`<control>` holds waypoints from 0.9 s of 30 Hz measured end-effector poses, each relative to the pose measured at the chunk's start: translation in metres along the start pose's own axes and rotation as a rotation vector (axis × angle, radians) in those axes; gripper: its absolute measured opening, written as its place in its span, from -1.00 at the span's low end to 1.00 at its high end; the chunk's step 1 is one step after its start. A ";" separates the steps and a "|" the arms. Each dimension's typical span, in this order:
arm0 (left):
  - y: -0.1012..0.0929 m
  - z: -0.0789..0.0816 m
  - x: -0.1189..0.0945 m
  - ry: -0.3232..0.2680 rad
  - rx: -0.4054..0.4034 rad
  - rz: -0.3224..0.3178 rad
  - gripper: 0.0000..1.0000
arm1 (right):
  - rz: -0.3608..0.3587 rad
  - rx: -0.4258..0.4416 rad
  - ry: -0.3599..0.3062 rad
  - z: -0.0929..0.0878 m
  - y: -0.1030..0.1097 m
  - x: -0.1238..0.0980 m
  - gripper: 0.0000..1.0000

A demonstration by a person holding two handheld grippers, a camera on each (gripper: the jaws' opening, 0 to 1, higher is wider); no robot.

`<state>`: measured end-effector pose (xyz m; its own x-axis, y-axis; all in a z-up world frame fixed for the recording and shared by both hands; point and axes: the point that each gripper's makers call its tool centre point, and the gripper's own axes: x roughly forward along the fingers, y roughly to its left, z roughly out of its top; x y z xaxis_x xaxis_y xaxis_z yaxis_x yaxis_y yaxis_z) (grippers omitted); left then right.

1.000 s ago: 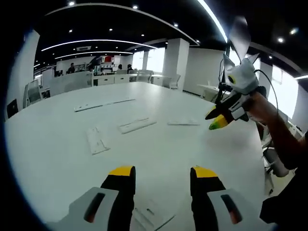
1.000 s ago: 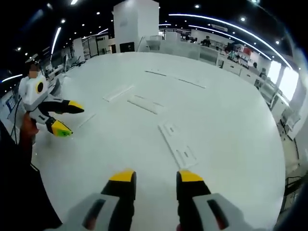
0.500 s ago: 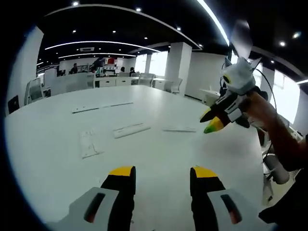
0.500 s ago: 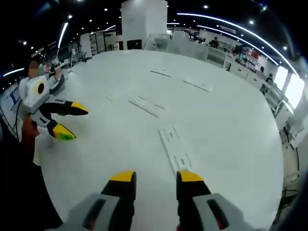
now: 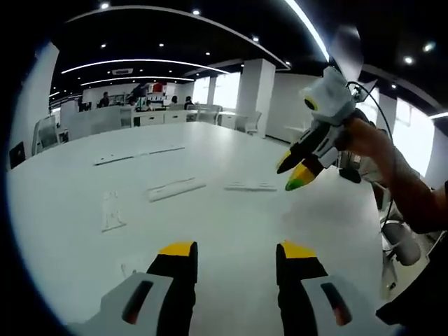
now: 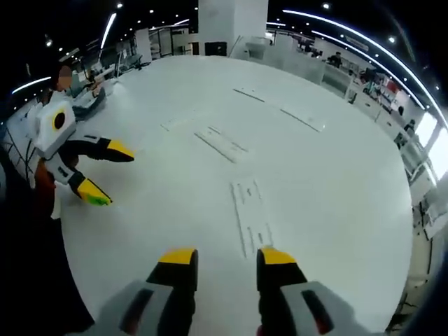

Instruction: Locate the socket holder cover, grip the socket holder cover, clip it into the socket holder slot.

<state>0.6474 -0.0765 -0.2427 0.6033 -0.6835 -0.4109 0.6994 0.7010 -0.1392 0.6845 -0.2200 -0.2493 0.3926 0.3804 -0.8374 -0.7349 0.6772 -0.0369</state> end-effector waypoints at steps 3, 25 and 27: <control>-0.005 0.001 0.001 -0.015 -0.015 -0.025 -0.10 | 0.009 -0.020 -0.003 0.007 0.000 0.001 -0.26; -0.006 0.000 0.006 -0.015 -0.008 -0.015 -0.09 | 0.066 -0.128 0.183 0.017 -0.020 0.017 -0.33; -0.008 -0.001 0.008 -0.012 -0.007 -0.017 -0.09 | 0.082 -0.136 0.190 0.018 -0.019 0.020 -0.33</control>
<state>0.6462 -0.0870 -0.2453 0.5956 -0.6980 -0.3976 0.7072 0.6904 -0.1527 0.7166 -0.2138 -0.2557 0.2269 0.2969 -0.9276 -0.8328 0.5529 -0.0267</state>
